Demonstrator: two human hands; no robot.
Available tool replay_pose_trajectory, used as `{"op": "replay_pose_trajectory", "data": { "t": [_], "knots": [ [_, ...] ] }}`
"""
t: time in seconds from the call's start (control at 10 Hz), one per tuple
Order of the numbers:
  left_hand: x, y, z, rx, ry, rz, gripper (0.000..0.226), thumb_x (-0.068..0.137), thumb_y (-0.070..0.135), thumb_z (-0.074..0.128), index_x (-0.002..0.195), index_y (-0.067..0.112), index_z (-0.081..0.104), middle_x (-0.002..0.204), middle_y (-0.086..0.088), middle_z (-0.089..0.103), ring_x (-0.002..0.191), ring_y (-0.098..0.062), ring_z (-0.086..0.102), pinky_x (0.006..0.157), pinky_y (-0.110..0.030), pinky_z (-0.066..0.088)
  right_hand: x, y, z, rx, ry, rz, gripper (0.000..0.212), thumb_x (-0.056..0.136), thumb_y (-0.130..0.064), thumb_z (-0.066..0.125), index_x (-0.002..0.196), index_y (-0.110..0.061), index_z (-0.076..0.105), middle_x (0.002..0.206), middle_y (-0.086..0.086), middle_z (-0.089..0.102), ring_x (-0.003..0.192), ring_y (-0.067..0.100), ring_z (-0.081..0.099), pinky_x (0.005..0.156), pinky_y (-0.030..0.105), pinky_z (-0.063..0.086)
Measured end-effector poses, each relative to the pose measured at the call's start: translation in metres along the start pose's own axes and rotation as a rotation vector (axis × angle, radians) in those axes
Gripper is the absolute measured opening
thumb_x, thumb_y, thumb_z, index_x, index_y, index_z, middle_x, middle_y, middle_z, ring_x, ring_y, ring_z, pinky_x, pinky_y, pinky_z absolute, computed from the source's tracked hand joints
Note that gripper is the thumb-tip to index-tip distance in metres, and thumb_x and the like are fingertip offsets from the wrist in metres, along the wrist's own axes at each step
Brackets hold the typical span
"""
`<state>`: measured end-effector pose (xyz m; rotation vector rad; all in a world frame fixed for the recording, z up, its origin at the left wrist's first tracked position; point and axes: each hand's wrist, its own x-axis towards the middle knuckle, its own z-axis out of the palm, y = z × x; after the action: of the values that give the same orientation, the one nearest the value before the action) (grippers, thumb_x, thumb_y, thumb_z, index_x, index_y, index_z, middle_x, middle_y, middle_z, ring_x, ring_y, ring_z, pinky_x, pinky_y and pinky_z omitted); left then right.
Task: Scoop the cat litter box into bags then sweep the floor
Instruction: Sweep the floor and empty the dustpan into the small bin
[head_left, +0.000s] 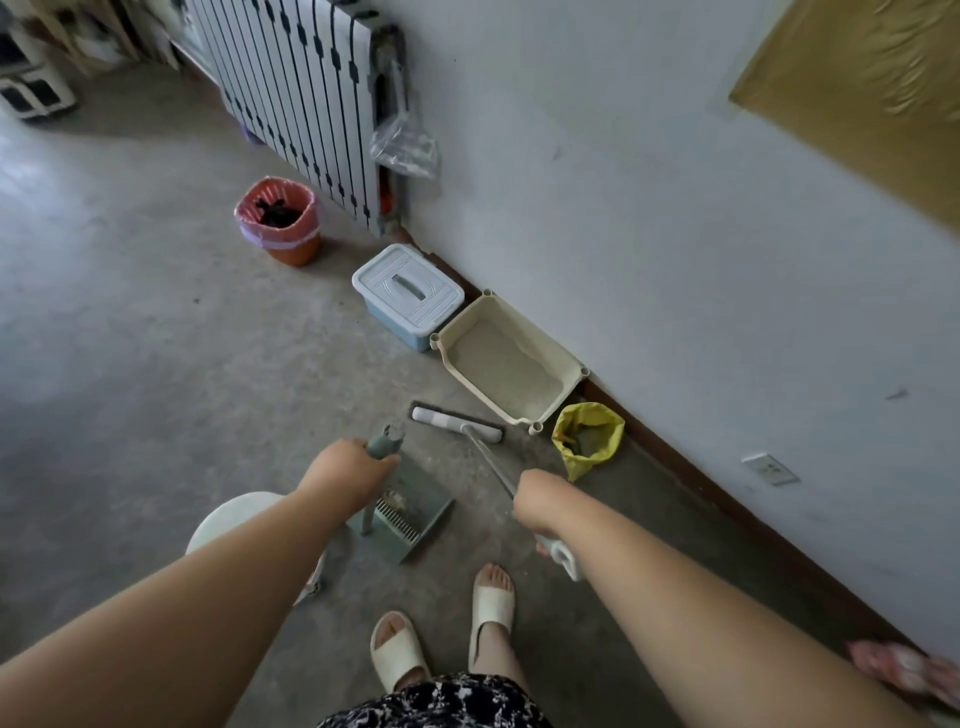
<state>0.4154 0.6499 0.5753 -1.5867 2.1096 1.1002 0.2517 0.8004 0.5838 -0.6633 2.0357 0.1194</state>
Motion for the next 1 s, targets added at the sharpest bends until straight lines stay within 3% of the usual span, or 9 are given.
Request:
{"op": "replay_pose_trajectory", "data": {
  "t": [0.1, 0.2, 0.3, 0.4, 0.7, 0.8, 0.9, 1.0],
  "knots": [
    [0.0, -0.007, 0.001, 0.008, -0.003, 0.002, 0.033, 0.089, 0.043, 0.057, 0.103, 0.015, 0.066, 0.087, -0.004, 0.063, 0.083, -0.023, 0.058, 0.073, -0.027, 0.043, 0.016, -0.016, 0.007, 0.109, -0.012, 0.137, 0.018, 0.095, -0.003, 0.045, 0.111, -0.003, 0.053, 0.069, 0.01, 0.045, 0.088, 0.033, 0.063, 0.078, 0.034, 0.051],
    [0.002, -0.013, 0.001, 0.027, -0.002, 0.001, 0.031, 0.089, 0.044, 0.057, 0.096, 0.015, 0.065, 0.08, -0.002, 0.061, 0.079, -0.023, 0.058, 0.068, -0.027, 0.039, 0.034, -0.018, 0.018, 0.132, -0.003, 0.061, 0.033, 0.095, -0.003, 0.043, 0.126, 0.004, 0.05, 0.087, 0.017, 0.058, 0.075, 0.027, 0.057, 0.074, 0.032, 0.05],
    [0.003, -0.017, 0.001, 0.032, 0.009, -0.004, 0.029, 0.089, 0.043, 0.057, 0.093, 0.015, 0.064, 0.077, -0.001, 0.06, 0.076, -0.022, 0.057, 0.066, -0.027, 0.038, 0.045, -0.024, 0.022, -0.03, 0.052, 0.01, 0.033, 0.095, -0.005, 0.043, 0.127, 0.001, 0.05, 0.123, 0.018, 0.057, 0.105, 0.032, 0.06, 0.07, 0.029, 0.044],
    [0.005, -0.016, 0.001, 0.037, 0.02, 0.006, 0.028, 0.089, 0.043, 0.058, 0.093, 0.016, 0.064, 0.079, -0.002, 0.06, 0.079, -0.024, 0.059, 0.067, -0.027, 0.038, 0.062, -0.021, 0.033, -0.145, 0.082, -0.027, 0.037, 0.097, -0.007, 0.039, 0.133, -0.002, 0.043, 0.134, 0.017, 0.049, 0.121, 0.032, 0.051, 0.091, 0.034, 0.045],
    [0.019, -0.007, -0.005, 0.003, 0.028, -0.004, 0.029, 0.087, 0.044, 0.059, 0.091, 0.017, 0.068, 0.077, -0.003, 0.065, 0.076, -0.023, 0.062, 0.065, -0.027, 0.043, 0.116, -0.023, 0.057, -0.137, 0.104, -0.151, 0.031, 0.095, -0.008, 0.036, 0.125, -0.008, 0.046, 0.123, 0.019, 0.057, 0.112, 0.035, 0.057, 0.09, 0.039, 0.046],
    [0.028, -0.004, -0.017, -0.034, 0.015, -0.007, 0.026, 0.087, 0.044, 0.061, 0.083, 0.019, 0.066, 0.069, -0.001, 0.061, 0.072, -0.024, 0.059, 0.067, -0.029, 0.047, 0.137, -0.029, 0.061, -0.152, 0.12, -0.18, 0.044, 0.095, -0.008, 0.032, 0.137, -0.018, 0.038, 0.123, 0.018, 0.056, 0.111, 0.035, 0.056, 0.091, 0.039, 0.047],
    [0.039, 0.0, -0.022, -0.06, 0.012, -0.016, 0.025, 0.086, 0.043, 0.062, 0.075, 0.02, 0.062, 0.063, 0.001, 0.057, 0.067, -0.023, 0.056, 0.066, -0.029, 0.047, 0.174, -0.037, 0.069, -0.082, 0.06, -0.185, 0.05, 0.093, -0.01, 0.035, 0.139, -0.028, 0.041, 0.125, 0.015, 0.057, 0.115, 0.033, 0.055, 0.096, 0.036, 0.047],
    [0.043, 0.002, -0.02, -0.035, 0.012, -0.029, 0.027, 0.086, 0.044, 0.062, 0.079, 0.018, 0.064, 0.065, 0.0, 0.058, 0.066, -0.022, 0.056, 0.067, -0.031, 0.051, 0.206, -0.034, 0.085, 0.013, -0.021, -0.136, 0.048, 0.092, -0.011, 0.039, 0.135, -0.029, 0.047, 0.113, 0.004, 0.06, 0.119, 0.027, 0.052, 0.1, 0.034, 0.045]
  ]
}}
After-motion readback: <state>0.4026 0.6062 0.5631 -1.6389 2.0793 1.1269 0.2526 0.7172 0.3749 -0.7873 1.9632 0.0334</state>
